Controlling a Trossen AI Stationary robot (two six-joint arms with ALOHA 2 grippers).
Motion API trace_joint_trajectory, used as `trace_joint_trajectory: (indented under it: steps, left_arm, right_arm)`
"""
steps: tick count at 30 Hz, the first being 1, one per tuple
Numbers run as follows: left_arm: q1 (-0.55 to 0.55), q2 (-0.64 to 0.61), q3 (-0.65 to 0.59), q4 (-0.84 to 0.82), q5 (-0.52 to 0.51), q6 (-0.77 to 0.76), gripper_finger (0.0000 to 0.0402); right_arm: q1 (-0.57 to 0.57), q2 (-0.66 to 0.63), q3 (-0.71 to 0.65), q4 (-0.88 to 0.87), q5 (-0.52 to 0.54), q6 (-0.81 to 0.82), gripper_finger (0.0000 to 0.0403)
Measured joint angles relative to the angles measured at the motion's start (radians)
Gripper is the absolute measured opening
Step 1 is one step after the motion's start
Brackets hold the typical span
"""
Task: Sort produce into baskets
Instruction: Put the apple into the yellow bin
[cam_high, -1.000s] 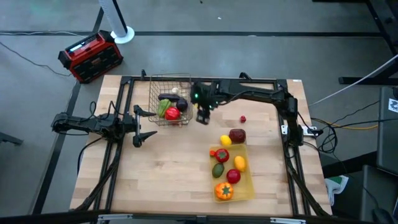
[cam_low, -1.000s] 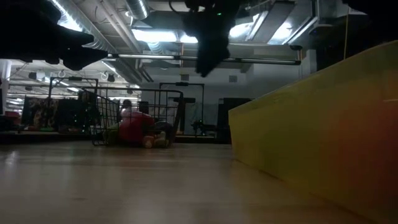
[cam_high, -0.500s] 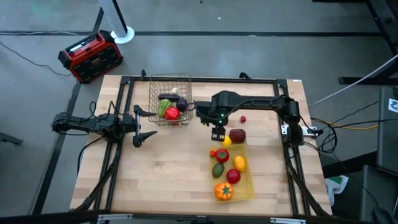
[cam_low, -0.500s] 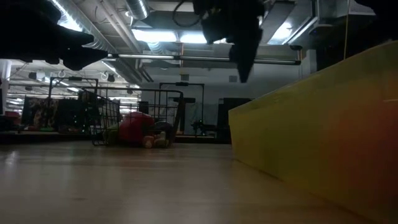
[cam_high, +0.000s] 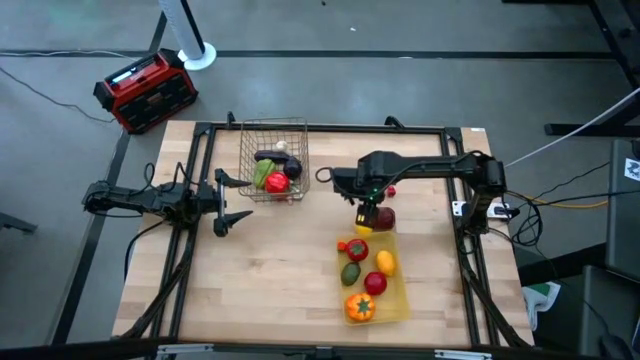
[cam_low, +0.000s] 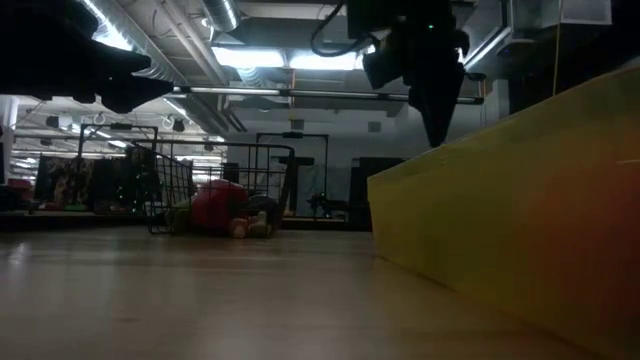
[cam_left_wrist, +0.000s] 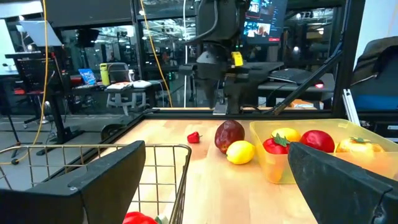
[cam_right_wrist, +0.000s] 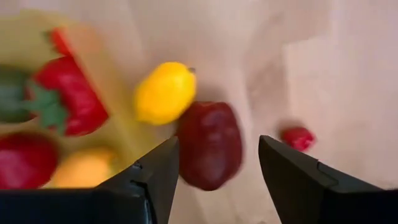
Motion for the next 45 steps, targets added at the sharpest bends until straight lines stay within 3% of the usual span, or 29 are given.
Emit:
trace_joint_trajectory:
  steps: [5,20,29,33,38,45]
  left_arm:
    - [0.0,0.0,0.0,0.0,0.0,0.0,0.0392]
    - [0.0,0.0,0.0,0.0,0.0,-0.008,0.0392]
    - [0.0,0.0,0.0,0.0,0.0,-0.004,0.0392]
    - [0.0,0.0,0.0,0.0,0.0,-0.002,0.0392]
    - [0.0,0.0,0.0,0.0,0.0,-0.001,0.0392]
    - [0.0,0.0,0.0,0.0,0.0,-0.001,0.0392]
  right_arm:
    - [0.0,0.0,0.0,0.011,0.067,0.001,0.0218]
    - [0.0,0.001,0.0,0.026,0.057,0.05,0.0218]
    - [0.0,0.002,-0.004,-0.018,-0.004,0.054,0.0221]
    - [0.0,0.002,-0.036,-0.049,-0.004,0.079,0.0249]
    - [0.0,0.002,-0.099,-0.053,-0.006,0.09,0.0312]
    - [0.005,0.003,-0.138,-0.051,-0.107,0.107,0.0383]
